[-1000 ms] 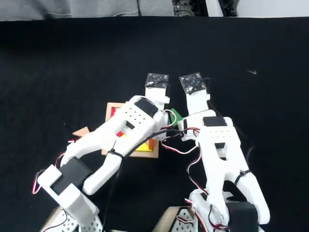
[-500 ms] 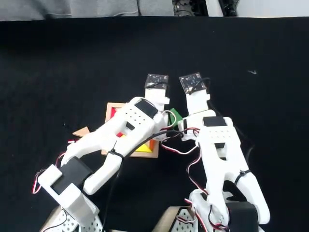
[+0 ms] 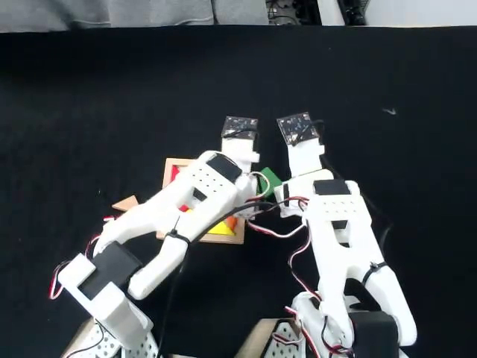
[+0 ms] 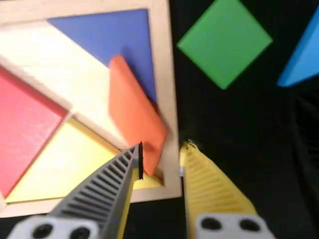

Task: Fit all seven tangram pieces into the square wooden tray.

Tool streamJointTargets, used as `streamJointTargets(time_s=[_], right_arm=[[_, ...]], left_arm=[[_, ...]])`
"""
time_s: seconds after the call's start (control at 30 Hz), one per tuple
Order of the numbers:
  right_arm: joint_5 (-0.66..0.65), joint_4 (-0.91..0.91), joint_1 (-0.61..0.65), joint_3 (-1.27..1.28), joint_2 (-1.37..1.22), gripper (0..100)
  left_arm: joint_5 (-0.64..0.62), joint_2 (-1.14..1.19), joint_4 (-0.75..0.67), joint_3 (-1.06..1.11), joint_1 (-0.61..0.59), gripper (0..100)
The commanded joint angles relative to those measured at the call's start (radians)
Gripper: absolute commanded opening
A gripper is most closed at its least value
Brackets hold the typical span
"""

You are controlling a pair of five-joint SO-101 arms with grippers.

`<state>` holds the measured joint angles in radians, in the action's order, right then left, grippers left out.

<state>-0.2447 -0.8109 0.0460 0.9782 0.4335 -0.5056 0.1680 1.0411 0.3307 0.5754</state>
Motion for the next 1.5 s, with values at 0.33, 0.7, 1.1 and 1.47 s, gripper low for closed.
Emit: streamJointTargets(time_s=[0.33,0.7,1.1,1.47], right_arm=[[-0.002,0.018,-0.012,0.002,0.025,1.1],[-0.002,0.018,-0.011,0.002,0.025,1.5],[-0.114,-0.282,0.252,-0.237,0.027,7.1],[-0.112,-0.322,0.563,-0.383,-0.096,14.2]], left_arm=[[-0.006,-0.017,-0.006,-0.027,-0.143,15],[-0.005,-0.032,0.015,-0.053,-0.183,15],[0.281,-0.446,0.245,-0.134,-0.676,15],[0.296,-0.548,-0.072,0.472,-1.044,15]])
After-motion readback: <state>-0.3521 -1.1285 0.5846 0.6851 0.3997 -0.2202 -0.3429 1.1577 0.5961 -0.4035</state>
